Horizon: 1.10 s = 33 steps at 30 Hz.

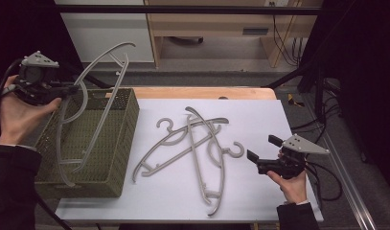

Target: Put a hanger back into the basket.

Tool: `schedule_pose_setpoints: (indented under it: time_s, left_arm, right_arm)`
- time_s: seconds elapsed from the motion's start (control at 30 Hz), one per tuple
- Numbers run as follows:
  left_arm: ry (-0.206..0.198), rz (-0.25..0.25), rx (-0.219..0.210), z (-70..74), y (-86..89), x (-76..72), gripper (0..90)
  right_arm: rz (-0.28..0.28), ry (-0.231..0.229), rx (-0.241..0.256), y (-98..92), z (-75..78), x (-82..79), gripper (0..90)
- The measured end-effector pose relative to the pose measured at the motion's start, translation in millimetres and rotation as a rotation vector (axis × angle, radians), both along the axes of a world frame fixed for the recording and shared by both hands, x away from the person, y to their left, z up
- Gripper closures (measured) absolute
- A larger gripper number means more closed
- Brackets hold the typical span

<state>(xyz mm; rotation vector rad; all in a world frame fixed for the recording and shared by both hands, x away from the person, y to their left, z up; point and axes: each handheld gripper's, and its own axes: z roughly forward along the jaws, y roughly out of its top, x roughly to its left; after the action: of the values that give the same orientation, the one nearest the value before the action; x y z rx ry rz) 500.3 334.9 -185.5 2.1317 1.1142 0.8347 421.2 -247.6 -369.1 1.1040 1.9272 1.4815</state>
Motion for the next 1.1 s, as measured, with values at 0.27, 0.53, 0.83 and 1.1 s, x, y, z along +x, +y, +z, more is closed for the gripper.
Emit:
schedule_pose_setpoints:
  time_s: [0.27, 0.53, 0.83, 1.1]
  left_arm:
    - [-0.033, 0.020, 0.024, 7.0, 17.9, 3.1, 82.9]
    - [-0.032, 0.065, 0.048, -1.7, 37.6, 14.3, 82.9]
    - [-0.015, 0.078, 0.108, -19.1, 47.9, 24.2, 82.9]
    - [0.035, 0.079, 0.162, -44.3, 52.4, 33.6, 82.9]
  right_arm:
    - [0.001, 0.004, 0.000, 0.8, -0.9, 0.6, 3.5]
    - [0.001, 0.003, -0.010, 1.4, -2.3, 1.9, 3.5]
    - [0.000, 0.011, -0.012, 1.8, -3.5, 2.7, 3.5]
    - [-0.001, 0.016, -0.012, 3.6, -4.7, 3.6, 3.5]
